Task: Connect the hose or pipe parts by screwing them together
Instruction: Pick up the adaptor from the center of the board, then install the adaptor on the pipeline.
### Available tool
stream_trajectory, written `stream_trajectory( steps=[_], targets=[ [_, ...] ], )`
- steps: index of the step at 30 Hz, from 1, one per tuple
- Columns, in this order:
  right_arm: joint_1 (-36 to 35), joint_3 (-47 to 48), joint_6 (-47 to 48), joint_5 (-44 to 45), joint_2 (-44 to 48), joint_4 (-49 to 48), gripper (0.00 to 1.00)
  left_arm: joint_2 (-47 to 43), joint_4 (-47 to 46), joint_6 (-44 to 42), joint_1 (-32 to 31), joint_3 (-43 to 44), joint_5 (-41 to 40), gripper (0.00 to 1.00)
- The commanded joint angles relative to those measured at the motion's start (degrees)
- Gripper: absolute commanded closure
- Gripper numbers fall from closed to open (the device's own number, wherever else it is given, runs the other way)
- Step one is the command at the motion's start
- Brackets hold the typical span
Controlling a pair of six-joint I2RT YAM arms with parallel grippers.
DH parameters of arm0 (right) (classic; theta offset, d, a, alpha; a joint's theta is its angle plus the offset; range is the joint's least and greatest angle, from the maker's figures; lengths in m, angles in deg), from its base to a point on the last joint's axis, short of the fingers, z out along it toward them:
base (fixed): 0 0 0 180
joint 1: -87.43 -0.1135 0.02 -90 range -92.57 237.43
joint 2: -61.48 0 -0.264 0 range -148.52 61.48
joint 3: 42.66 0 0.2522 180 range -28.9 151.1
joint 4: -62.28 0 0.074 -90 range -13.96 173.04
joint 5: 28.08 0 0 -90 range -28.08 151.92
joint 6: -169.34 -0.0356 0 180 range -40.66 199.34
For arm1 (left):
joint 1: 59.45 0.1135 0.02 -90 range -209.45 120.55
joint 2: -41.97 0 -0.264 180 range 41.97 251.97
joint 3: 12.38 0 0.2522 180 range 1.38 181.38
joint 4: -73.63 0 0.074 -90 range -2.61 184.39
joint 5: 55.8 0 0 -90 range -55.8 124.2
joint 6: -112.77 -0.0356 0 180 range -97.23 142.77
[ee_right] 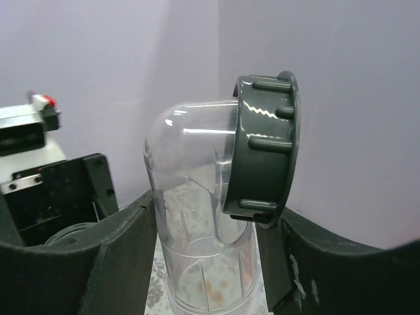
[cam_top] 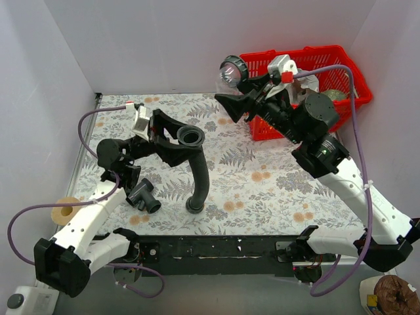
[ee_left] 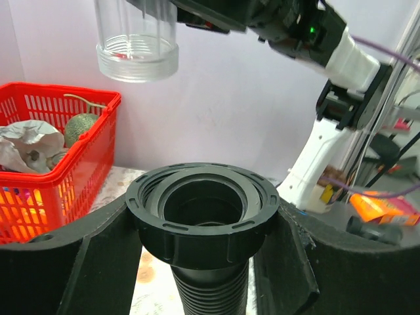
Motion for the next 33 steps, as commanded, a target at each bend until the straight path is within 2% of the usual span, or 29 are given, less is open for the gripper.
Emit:
stream_trajectory(
  steps=[1,7,9,12,15,17,20,24,30,33],
  targets=[
    [-0.78,2.29,9.43,-12.63,-2.56,-11.61,0.99,0.64,-7.53,11.31,-1.53,3.49,-7.0,1.0],
    [-0.78,5.45,8.64,-17.2,-3.18,-20.14,0.99,6.09,-15.53,19.48,-3.03,11.91,-16.83,0.96],
    [-0.78,6.41,8.37,-18.61,-3.44,-21.89,0.99,7.85,-17.02,23.08,-3.21,14.21,-18.96,0.89],
    [-0.78,5.29,8.81,-17.04,-2.48,-24.79,0.99,8.12,-25.45,26.52,-3.99,14.4,-18.44,0.81],
    [-0.78,3.87,8.9,-15.8,-1.25,-27.26,0.99,6.71,-30.3,23.46,-5.57,9.13,-13.35,0.72],
    [-0.86,4.66,9.08,-16.06,-1.86,-26.57,0.99,6.88,-30.4,18.37,-6.89,5.71,-12.64,0.74],
    [-0.78,5.8,7.42,-17.64,-2.82,-26.12,0.99,8.37,-27.76,15.28,-7.25,4.29,-13.51,0.85],
    [-0.86,6.77,3.64,-19.49,-3.88,-25.51,0.99,9.96,-28.46,10.45,-8.56,1.92,-12.73,0.93],
    [-0.78,5.37,-3.39,-21.78,-3.97,-23.49,0.99,11.01,-31.27,1.58,-11.55,-1.07,-11.23,1.0],
    [-0.78,3.87,-4.98,-22.74,-3.44,-22.35,0.99,11.45,-31.8,-0.1,-12.43,-1.25,-11.58,1.0]
  ],
)
